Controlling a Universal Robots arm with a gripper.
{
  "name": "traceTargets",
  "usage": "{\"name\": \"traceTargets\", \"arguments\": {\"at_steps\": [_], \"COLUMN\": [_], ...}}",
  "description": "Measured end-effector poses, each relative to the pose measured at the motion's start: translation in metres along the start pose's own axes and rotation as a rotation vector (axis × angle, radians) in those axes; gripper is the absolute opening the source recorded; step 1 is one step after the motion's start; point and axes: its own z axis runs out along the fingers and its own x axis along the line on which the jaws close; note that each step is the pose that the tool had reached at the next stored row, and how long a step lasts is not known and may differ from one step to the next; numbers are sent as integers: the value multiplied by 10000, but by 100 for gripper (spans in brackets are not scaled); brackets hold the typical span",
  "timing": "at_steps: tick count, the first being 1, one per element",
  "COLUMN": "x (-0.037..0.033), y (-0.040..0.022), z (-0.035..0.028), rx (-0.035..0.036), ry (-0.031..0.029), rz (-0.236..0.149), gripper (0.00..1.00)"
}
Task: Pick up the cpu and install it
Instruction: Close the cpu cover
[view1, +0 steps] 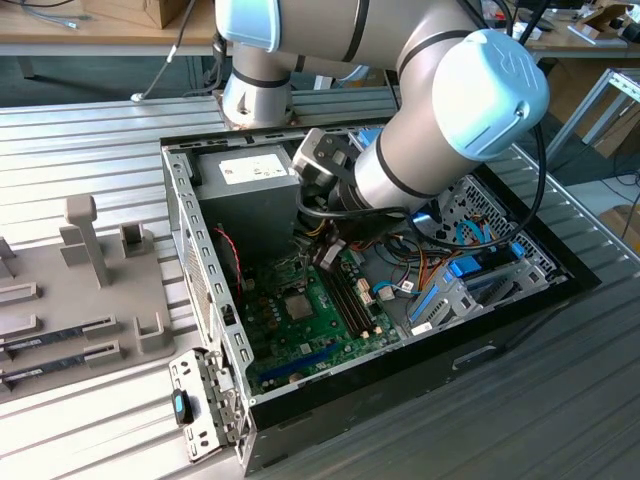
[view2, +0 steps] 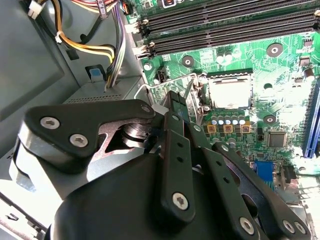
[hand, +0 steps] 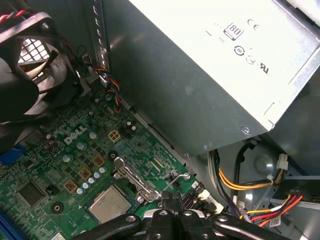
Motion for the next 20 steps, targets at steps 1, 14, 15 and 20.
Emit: {"name": "traceTargets", "arguments": {"at_steps": [1, 14, 15, 20], "x": [3, 94, 98, 114], "y": [-3, -89, -93, -109], "z": [-1, -44, -46, -53], "rx": [-15, -215, -218, -220], "ry": [-13, -203, -206, -207], "rz": [-7, -48, -49, -50], "gripper": [11, 11, 11, 11]}}
